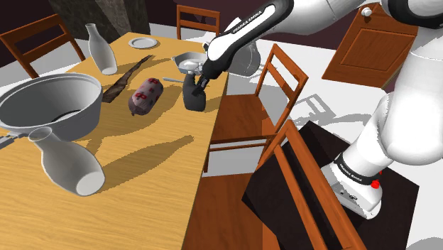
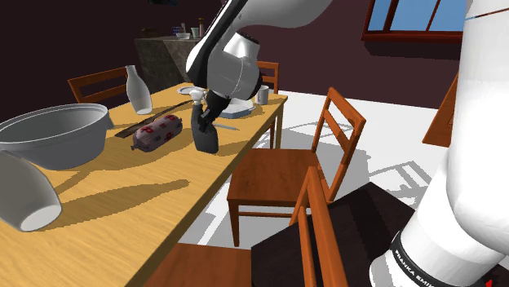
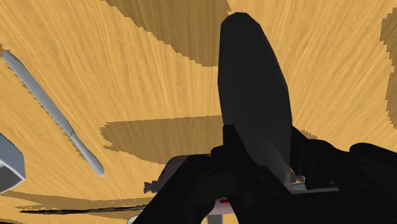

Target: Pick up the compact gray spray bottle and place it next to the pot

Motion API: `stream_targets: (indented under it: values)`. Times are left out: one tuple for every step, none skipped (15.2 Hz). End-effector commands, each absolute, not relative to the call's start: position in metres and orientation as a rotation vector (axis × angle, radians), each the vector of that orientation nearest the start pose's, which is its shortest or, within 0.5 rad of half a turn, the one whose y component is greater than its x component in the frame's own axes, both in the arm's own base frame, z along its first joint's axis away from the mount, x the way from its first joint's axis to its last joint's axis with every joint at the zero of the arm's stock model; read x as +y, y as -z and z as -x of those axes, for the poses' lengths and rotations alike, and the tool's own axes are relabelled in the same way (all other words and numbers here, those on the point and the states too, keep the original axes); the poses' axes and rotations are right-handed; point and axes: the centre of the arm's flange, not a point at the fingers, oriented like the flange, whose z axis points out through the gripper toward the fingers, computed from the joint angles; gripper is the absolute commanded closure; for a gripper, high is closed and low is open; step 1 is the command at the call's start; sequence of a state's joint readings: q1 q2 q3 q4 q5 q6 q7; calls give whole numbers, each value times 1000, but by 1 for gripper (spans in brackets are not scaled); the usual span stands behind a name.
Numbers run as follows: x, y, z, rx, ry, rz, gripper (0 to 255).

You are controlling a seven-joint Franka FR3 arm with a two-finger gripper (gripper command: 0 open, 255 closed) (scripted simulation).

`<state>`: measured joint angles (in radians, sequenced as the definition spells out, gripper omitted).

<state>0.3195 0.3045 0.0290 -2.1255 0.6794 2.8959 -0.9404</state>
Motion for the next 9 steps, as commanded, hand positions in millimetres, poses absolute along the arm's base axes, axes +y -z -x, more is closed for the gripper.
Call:
stream_targets:
  values:
    - [171, -317, -580, -932, 753, 2714, 255]
    - [171, -322, -580, -932, 753, 2714, 255]
    - [171, -327, -580, -932, 753, 2714, 255]
    - [171, -333, -580, -932, 753, 2714, 255]
    - [171, -338, -580, -932, 753, 2714, 255]
    - [171, -343, -580, -932, 753, 2714, 255]
    - [171, -349, -580, -932, 753, 2714, 255]
    - [171, -354, -580, -932, 753, 2714, 255]
    - [171, -359, -580, -932, 753, 2714, 255]
